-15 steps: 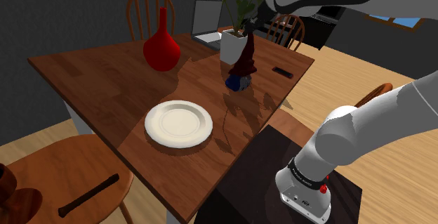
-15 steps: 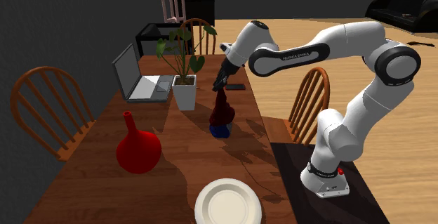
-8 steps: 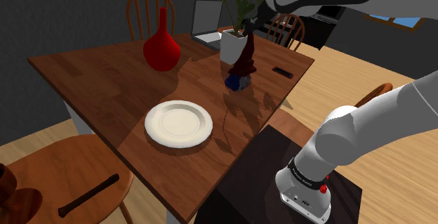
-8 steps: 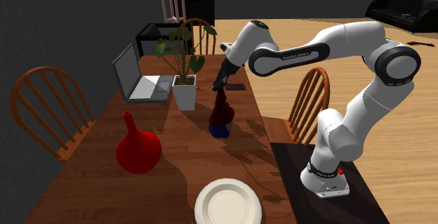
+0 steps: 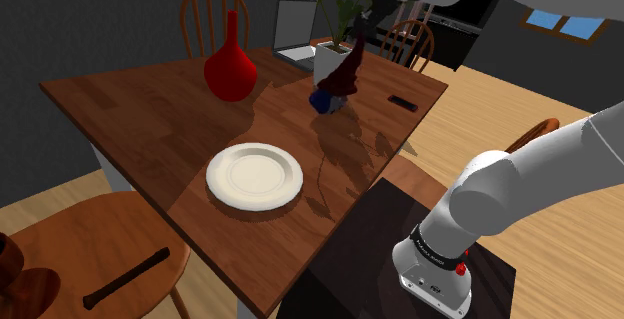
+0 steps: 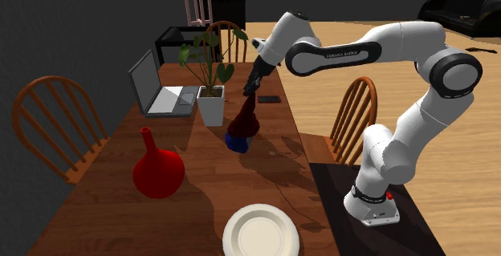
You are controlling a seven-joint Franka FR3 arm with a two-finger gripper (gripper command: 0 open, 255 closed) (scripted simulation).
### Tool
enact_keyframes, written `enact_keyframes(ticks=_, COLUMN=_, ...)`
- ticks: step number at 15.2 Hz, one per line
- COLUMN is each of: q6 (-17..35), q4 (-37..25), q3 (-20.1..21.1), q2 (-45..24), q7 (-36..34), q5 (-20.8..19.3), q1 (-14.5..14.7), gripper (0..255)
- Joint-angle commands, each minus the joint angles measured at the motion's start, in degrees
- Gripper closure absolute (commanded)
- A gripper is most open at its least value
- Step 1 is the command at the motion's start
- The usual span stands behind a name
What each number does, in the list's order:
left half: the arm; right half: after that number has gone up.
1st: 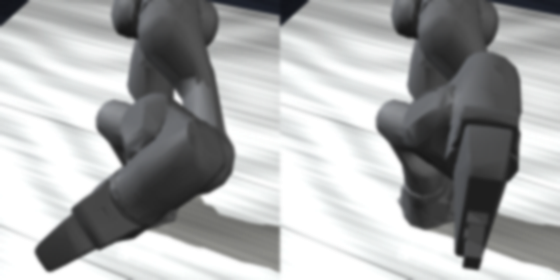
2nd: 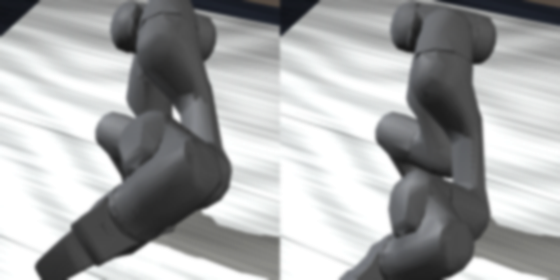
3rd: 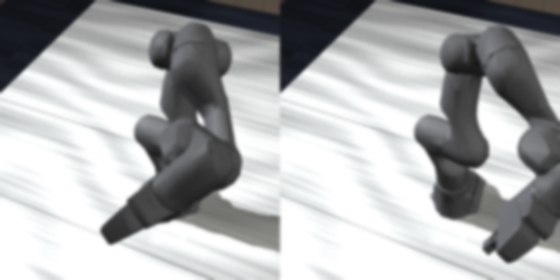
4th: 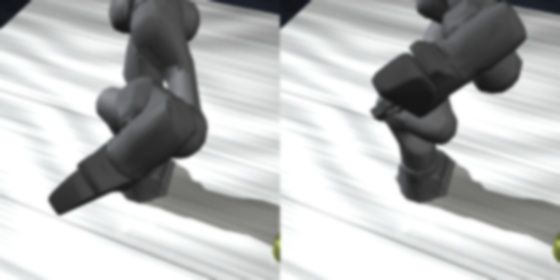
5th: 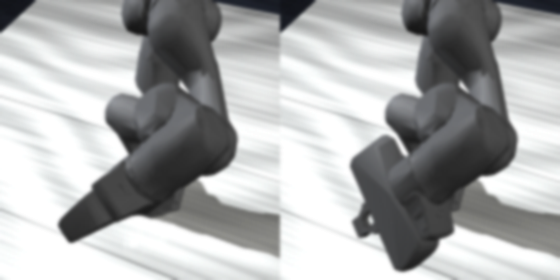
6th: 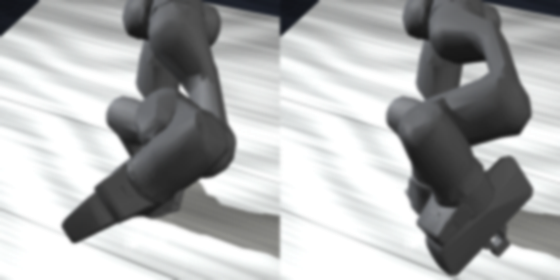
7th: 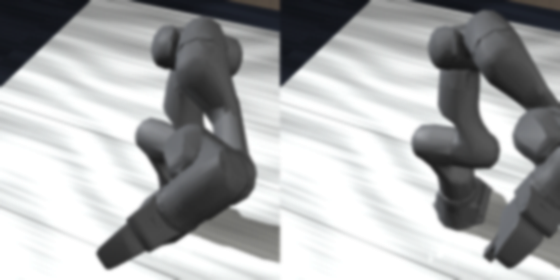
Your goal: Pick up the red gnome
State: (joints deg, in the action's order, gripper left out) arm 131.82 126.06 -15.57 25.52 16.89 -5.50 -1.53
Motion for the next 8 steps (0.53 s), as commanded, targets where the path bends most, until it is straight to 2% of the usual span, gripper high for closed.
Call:
enact_keyframes(ticks=1, q6=-1.5, q4=-1.8, q3=0.2, q2=-0.1, q7=-0.1, q5=0.1, q1=0.1, gripper=255)
enact_keyframes(ticks=8, q6=-5.4, q4=-6.0, q3=0.4, q2=-0.4, q7=0.0, q5=0.3, q1=0.3, gripper=255)
